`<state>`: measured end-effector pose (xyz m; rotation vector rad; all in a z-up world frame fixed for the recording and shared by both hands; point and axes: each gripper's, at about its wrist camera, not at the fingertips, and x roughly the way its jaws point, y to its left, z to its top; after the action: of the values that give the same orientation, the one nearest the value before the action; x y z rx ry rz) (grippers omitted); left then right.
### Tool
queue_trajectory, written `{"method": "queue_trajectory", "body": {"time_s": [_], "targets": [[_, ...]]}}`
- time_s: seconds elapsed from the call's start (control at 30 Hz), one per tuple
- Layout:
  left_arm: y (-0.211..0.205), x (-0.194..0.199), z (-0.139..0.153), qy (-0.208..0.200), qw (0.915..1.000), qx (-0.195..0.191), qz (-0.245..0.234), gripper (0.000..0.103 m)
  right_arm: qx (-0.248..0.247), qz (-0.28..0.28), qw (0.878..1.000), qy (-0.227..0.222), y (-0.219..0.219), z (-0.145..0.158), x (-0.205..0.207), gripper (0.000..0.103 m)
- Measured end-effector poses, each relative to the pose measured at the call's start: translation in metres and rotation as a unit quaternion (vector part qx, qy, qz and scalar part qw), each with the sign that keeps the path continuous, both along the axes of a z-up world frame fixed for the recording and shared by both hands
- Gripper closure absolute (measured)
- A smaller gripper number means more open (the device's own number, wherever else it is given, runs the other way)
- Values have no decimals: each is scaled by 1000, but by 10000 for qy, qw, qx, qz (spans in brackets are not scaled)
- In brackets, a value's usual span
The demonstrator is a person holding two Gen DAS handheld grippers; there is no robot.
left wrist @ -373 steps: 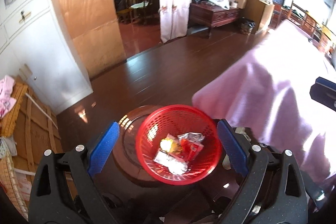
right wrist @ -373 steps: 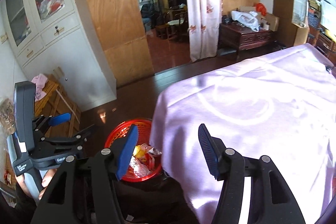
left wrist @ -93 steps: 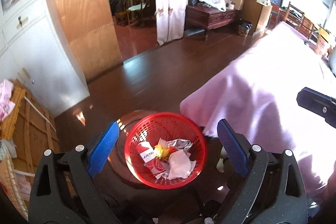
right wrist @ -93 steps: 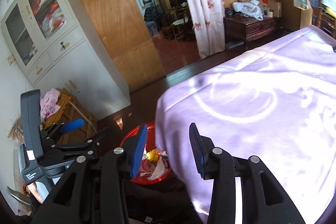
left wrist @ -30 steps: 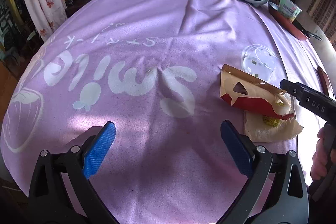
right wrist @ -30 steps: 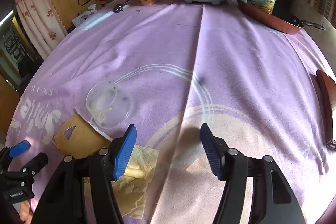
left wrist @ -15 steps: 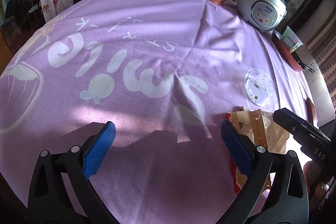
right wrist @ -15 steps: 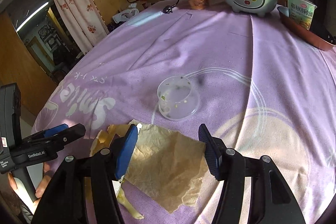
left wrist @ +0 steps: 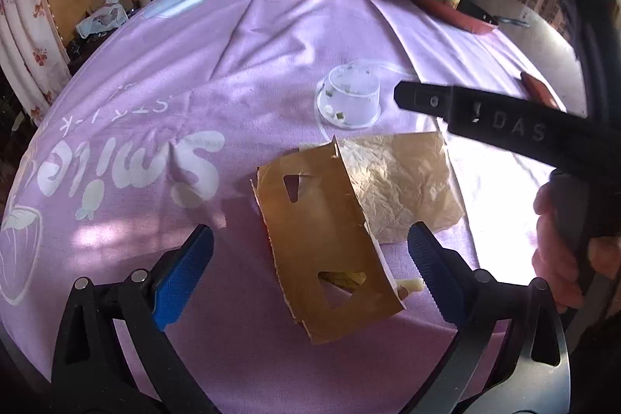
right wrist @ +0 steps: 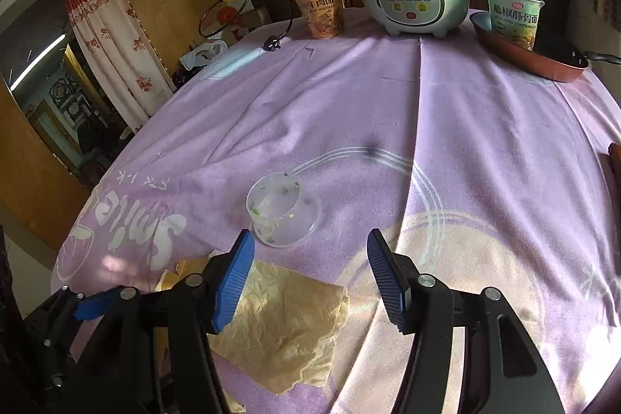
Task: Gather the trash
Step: 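Lower both grippers toward the brown paper and cardboard scraps, then grasp the brown cardboard piece with the left gripper while the right grasps crumpled brown paper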
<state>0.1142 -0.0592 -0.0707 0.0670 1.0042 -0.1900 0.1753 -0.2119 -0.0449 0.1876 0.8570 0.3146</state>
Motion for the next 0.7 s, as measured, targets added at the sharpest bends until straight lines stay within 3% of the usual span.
{"method": "queue_trajectory", "body": {"time_s": [0.07,0.13,0.2,0.33,0.5,0.57,0.7], "targets": [[-2,4,-10,129,9999,36,-7,7,0,-15,10000,-7,0,1,0,43],[3,7,-11,193,9998,-94,-17,30,32,-20,10000,1,-1,1,0,43],[12,9,-11,237,9994,-235,1,43,50,-20,10000,-16,-2,1,-1,43],[41,8,0,22,9988,-375,299,44,65,12,10000,-19,-1,2,-2,43],[82,6,10,-353,9948,-38,959,44,58,131,9998,119,4,-3,0,43],[92,9,5,-306,9931,58,1133,44,2,188,9997,149,8,-5,0,42],[101,11,1,-186,9927,-135,1184,43,-89,270,9994,195,13,-8,1,41]]}}
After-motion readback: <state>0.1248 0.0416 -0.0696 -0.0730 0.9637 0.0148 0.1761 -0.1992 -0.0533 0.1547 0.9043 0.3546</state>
